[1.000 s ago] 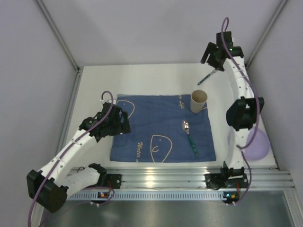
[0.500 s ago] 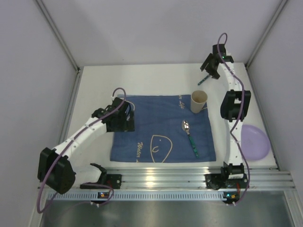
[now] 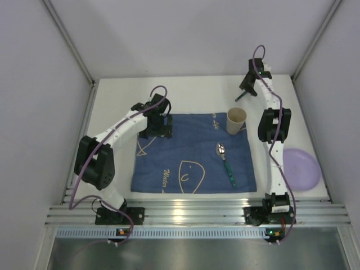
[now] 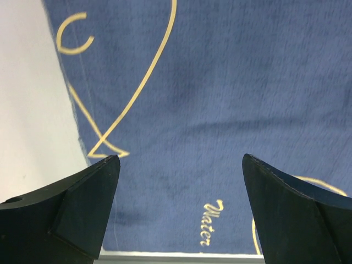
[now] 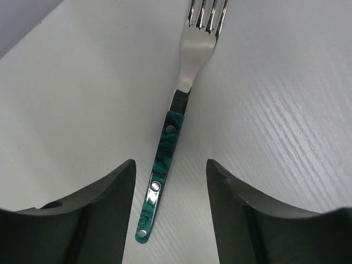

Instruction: Set the dinner table for one person

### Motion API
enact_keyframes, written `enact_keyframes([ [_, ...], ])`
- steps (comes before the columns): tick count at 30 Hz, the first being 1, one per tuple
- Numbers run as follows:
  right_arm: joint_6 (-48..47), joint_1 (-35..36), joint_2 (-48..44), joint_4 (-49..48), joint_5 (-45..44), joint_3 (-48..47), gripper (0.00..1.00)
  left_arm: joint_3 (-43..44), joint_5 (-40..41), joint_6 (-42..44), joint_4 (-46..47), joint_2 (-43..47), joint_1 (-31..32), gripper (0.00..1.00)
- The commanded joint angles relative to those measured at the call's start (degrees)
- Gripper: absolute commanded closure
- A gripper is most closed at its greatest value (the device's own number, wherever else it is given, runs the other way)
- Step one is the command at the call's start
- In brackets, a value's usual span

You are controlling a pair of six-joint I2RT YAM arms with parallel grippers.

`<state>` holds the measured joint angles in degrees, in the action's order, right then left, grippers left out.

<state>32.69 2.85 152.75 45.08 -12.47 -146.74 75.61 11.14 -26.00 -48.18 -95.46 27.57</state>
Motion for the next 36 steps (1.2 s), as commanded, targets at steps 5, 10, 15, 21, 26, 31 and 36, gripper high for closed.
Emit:
enact_keyframes([
  [5, -1.1, -1.2, 3.1, 2.8, 0.9, -3.2, 0.59, 10.1, -3.1, 0.9, -3.4, -8.8, -0.8, 0.02],
  [10, -3.2, -1.4, 2.7, 4.7, 0.5, -4.1, 0.65, 13.2, -4.3, 1.3, -4.5, -12.0, -1.1, 0.03],
  [15, -4.7, -2.1, 1.9, 8.5, 1.2, -2.7, 0.69, 13.9, -4.9, 1.6, -4.5, -12.8, -1.4, 0.03],
  [21, -6.0, -4.8, 1.5, 11.2, 2.2, -0.6, 0.81, 15.3, -6.2, 2.3, -4.8, -14.2, -1.6, 0.03],
  [26, -7.5, -4.4, 0.6, 9.9, 2.4, -0.6, 1.00, 17.7, -7.1, 3.5, -4.9, -14.7, -1.6, 0.03],
  [31, -9.2, -4.7, -3.4, 7.5, 1.4, -4.1, 1.00, 21.0, -5.9, 4.7, -4.9, -14.4, -1.6, 0.03],
  [36, -9.2, -4.3, -11.9, 6.6, 1.0, -5.4, 1.00, 22.9, -3.1, 6.7, -4.7, -12.2, -2.1, 0.02],
])
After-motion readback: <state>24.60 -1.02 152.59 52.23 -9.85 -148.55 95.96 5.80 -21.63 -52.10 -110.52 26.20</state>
